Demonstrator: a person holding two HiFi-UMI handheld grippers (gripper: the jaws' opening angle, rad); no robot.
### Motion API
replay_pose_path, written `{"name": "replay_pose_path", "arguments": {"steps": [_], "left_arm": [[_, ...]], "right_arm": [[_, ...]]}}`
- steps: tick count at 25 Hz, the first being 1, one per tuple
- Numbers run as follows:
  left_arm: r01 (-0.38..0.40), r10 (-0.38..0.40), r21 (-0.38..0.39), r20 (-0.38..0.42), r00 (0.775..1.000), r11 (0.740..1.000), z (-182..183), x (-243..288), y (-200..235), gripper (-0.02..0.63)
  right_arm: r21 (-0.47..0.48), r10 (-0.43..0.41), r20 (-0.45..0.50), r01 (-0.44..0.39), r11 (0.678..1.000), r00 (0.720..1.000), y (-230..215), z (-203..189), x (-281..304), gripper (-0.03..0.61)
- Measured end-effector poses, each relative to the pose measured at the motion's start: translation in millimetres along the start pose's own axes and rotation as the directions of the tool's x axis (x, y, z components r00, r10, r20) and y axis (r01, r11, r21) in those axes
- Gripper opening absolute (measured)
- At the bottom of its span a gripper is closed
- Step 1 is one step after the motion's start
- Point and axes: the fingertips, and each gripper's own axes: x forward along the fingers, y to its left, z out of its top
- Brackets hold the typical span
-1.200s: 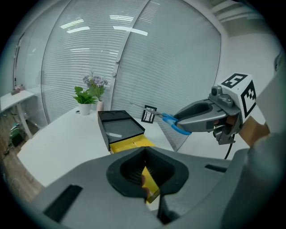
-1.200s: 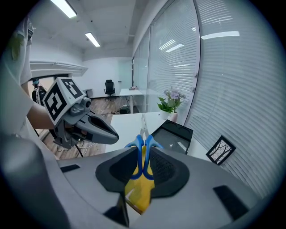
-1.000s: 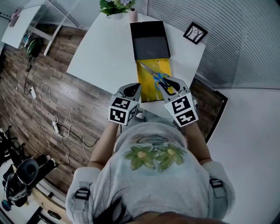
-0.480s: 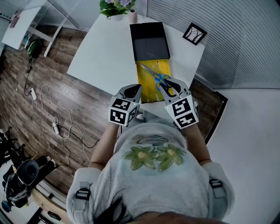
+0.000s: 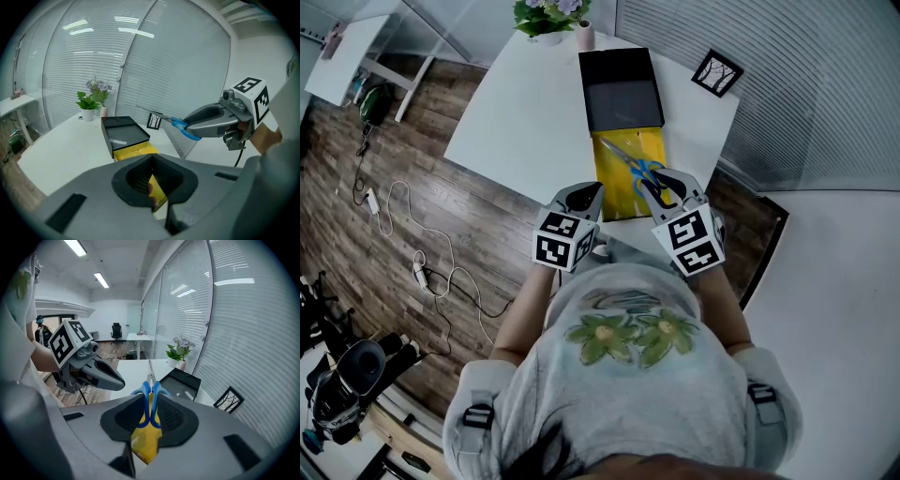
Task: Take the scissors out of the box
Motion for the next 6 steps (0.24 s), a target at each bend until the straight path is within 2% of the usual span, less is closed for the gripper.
{"name": "replay_pose_path", "arguments": {"steps": [6], "left_arm": [[-0.001, 0.001, -0.003, -0.003, 1.000, 1.000, -0.8, 2.1, -0.1, 0.006]], "right_arm": [[-0.003, 0.006, -0.011, -0.006, 1.000, 1.000, -0.9, -4.6, 2.6, 0.086]]}}
